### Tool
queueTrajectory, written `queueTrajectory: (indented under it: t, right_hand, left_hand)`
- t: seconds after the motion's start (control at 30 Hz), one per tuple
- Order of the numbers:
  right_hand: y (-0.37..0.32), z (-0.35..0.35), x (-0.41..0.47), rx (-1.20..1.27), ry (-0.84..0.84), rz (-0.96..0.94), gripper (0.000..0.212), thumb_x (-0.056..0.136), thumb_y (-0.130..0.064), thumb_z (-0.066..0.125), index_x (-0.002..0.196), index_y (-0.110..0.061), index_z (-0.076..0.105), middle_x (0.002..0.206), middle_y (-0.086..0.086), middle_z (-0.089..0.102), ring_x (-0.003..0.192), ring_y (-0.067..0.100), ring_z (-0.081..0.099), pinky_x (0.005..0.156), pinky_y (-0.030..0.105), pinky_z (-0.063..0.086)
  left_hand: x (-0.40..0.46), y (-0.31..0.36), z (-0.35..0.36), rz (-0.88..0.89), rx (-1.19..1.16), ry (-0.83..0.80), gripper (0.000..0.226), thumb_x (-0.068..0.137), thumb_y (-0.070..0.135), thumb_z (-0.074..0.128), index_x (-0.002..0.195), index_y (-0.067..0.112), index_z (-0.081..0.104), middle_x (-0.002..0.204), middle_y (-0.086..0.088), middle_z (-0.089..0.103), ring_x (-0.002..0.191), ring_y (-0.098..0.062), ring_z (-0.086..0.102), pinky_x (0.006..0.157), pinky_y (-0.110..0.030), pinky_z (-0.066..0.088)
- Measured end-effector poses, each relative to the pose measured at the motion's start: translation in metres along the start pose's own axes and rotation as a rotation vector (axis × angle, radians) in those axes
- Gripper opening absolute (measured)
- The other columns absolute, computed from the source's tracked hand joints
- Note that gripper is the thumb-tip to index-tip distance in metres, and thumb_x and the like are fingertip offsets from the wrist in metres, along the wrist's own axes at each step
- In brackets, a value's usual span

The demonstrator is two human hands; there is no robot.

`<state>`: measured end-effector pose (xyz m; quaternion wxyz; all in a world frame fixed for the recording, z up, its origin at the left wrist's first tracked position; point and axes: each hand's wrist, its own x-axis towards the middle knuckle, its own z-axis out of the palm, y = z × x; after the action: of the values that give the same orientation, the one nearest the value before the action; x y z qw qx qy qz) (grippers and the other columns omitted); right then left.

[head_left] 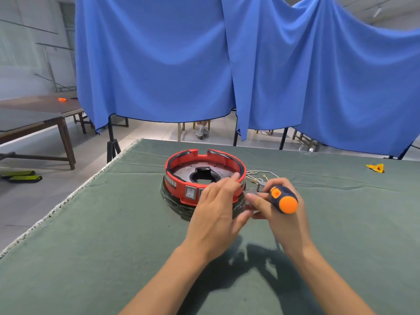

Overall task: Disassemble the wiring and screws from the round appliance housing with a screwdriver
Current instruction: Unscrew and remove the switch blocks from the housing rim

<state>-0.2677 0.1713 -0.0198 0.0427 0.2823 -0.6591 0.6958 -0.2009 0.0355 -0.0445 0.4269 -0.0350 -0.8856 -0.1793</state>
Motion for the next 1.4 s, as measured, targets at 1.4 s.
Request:
queueTrajectory:
  t: [1.4]
  right_hand:
    - [-0.055, 0.016, 0.052, 0.076, 0.378, -0.299, 0.027, 0.071, -0.03, 0.061, 0.057, -0.008, 0.056, 0.049, -0.012, 0.056, 0.049, 0.0, 0.052, 0.053, 0.011, 0.04]
  left_hand:
    - [-0.006, -0.04, -0.006, -0.37, 0.232, 0.008, 0.035, 0.082, 0.039, 0.067, 0.113, 0.022, 0.065, 0.11, 0.001, 0.055, 0.112, -0.02, 0.044, 0.097, -0.042, 0.04]
